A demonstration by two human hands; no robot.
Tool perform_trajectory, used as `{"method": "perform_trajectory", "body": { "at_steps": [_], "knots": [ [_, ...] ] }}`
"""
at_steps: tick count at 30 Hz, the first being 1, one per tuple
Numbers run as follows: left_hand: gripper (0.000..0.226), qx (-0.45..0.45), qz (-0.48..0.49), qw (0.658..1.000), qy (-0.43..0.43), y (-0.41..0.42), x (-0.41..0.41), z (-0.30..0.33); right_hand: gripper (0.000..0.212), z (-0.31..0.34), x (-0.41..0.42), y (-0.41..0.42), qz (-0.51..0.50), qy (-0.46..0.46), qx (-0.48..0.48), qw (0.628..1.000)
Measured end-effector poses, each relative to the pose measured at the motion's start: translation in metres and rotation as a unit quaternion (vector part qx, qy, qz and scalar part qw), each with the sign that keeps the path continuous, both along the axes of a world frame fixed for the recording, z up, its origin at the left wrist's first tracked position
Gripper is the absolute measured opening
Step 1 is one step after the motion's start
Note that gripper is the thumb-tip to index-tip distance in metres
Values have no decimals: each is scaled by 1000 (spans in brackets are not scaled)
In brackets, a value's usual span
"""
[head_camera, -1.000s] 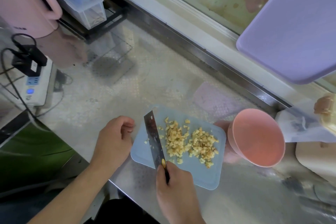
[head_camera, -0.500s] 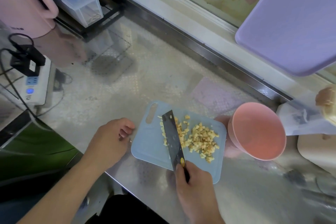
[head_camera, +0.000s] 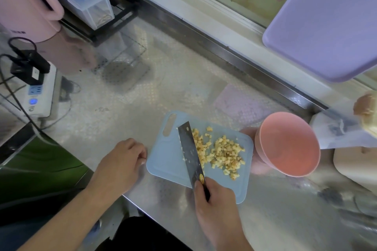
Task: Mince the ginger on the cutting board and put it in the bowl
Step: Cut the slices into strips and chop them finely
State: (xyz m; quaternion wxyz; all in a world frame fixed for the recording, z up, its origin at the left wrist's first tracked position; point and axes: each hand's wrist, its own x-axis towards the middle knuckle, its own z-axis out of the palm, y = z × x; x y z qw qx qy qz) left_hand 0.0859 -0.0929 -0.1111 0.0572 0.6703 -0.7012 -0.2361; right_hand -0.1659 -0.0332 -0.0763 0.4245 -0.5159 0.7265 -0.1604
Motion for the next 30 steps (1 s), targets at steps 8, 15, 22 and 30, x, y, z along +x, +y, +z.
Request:
{"method": "perform_trajectory", "body": {
  "at_steps": [8, 15, 22, 30],
  "knots": [
    [17, -81, 178, 958, 210, -22, -54, 70, 34, 27, -19, -1, 150, 146, -98, 973],
    [11, 51, -115, 979, 159, -38, -80, 102, 24, 31, -62, -7, 284, 247, -185, 908],
    [25, 116, -177, 975, 68, -54, -112, 38, 27, 31, -82, -3, 359, 293, -226, 857],
    [27, 160, -117, 973, 116, -58, -109, 59, 47, 34, -98, 5, 358, 280, -251, 854]
  ]
}}
